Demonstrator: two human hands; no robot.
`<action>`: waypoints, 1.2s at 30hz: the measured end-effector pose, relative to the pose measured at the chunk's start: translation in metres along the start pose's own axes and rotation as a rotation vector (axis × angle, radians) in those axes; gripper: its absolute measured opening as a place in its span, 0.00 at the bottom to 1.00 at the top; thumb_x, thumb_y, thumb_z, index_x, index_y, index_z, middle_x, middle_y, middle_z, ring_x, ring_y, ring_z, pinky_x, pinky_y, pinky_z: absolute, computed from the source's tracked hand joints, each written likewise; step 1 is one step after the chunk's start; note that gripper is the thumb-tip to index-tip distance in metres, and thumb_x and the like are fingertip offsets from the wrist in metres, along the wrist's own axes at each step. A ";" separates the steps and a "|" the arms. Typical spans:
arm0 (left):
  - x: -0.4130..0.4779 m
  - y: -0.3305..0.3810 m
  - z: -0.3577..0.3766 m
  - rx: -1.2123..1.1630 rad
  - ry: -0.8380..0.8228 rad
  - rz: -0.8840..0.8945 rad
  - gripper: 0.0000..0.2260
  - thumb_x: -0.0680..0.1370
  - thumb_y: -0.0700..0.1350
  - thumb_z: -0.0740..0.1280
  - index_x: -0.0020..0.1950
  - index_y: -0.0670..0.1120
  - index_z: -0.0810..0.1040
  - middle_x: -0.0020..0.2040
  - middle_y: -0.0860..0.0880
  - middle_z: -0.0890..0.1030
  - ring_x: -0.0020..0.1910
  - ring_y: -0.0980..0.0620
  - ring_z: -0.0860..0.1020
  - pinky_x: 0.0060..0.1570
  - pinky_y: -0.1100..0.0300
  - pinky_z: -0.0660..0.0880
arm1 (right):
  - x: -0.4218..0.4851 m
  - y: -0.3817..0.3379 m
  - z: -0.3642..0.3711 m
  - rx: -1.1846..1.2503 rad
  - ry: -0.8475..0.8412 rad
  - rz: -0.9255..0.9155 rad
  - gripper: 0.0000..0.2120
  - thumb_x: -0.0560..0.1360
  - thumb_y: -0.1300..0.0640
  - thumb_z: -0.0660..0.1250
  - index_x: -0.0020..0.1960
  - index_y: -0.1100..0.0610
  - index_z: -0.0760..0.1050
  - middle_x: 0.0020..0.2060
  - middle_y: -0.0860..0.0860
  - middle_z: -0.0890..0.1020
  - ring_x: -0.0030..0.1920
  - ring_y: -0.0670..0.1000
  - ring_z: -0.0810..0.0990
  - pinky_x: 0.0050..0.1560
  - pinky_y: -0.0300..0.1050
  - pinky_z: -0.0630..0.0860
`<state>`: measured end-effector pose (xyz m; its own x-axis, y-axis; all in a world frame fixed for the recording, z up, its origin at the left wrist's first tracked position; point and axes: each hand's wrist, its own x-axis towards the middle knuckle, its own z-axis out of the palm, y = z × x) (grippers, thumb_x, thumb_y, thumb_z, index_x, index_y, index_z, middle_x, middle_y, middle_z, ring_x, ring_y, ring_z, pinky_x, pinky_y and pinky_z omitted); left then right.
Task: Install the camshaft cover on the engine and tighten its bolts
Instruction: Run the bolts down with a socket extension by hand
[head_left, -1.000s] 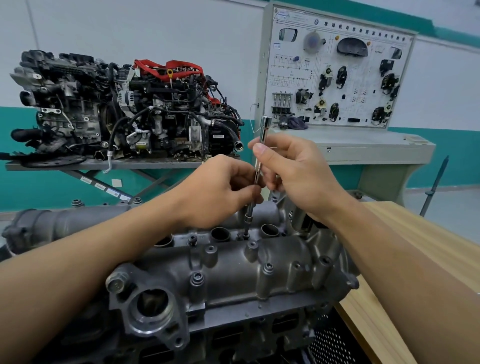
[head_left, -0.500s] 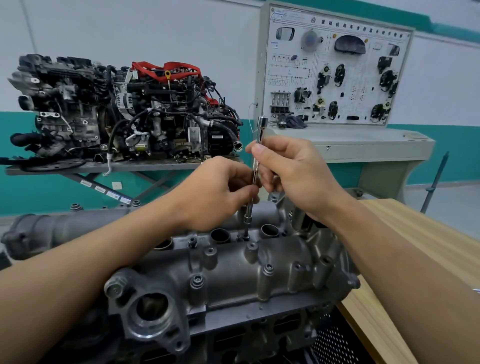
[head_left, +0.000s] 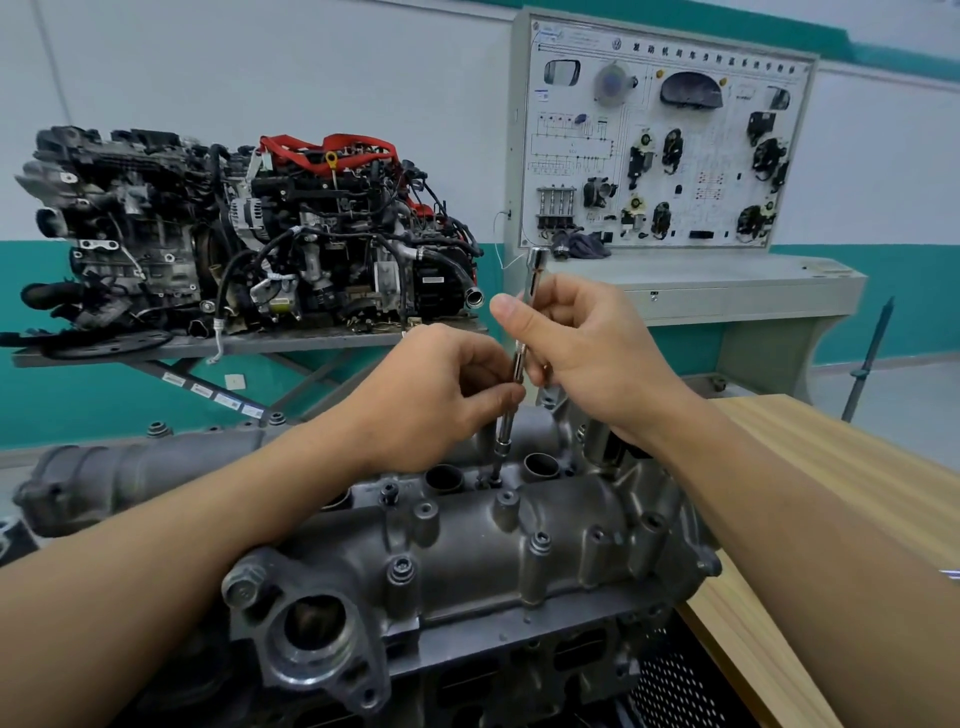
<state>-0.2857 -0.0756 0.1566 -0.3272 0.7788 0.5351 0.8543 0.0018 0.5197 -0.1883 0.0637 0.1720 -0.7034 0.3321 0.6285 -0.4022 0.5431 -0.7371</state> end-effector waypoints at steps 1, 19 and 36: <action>0.000 0.000 0.000 -0.006 -0.018 -0.002 0.02 0.77 0.41 0.71 0.45 0.45 0.82 0.37 0.49 0.86 0.35 0.57 0.81 0.39 0.55 0.80 | 0.000 0.000 -0.001 0.012 -0.028 -0.004 0.12 0.78 0.51 0.69 0.44 0.61 0.78 0.24 0.47 0.75 0.26 0.48 0.73 0.28 0.35 0.69; -0.003 0.004 -0.002 -0.051 -0.073 -0.016 0.03 0.78 0.38 0.71 0.50 0.44 0.84 0.39 0.53 0.86 0.39 0.60 0.83 0.46 0.62 0.80 | -0.004 -0.004 0.001 0.010 -0.100 -0.026 0.11 0.79 0.56 0.68 0.49 0.65 0.80 0.28 0.50 0.72 0.27 0.45 0.69 0.28 0.34 0.68; -0.001 -0.002 0.000 -0.107 -0.029 -0.036 0.06 0.76 0.41 0.73 0.40 0.42 0.83 0.29 0.50 0.79 0.29 0.57 0.71 0.32 0.59 0.70 | -0.001 -0.002 0.001 -0.094 -0.024 -0.045 0.20 0.76 0.52 0.72 0.32 0.65 0.76 0.25 0.52 0.68 0.25 0.45 0.63 0.26 0.37 0.61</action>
<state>-0.2876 -0.0764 0.1550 -0.3438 0.7972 0.4963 0.7935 -0.0360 0.6075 -0.1869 0.0613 0.1727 -0.7002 0.2873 0.6536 -0.3777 0.6278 -0.6806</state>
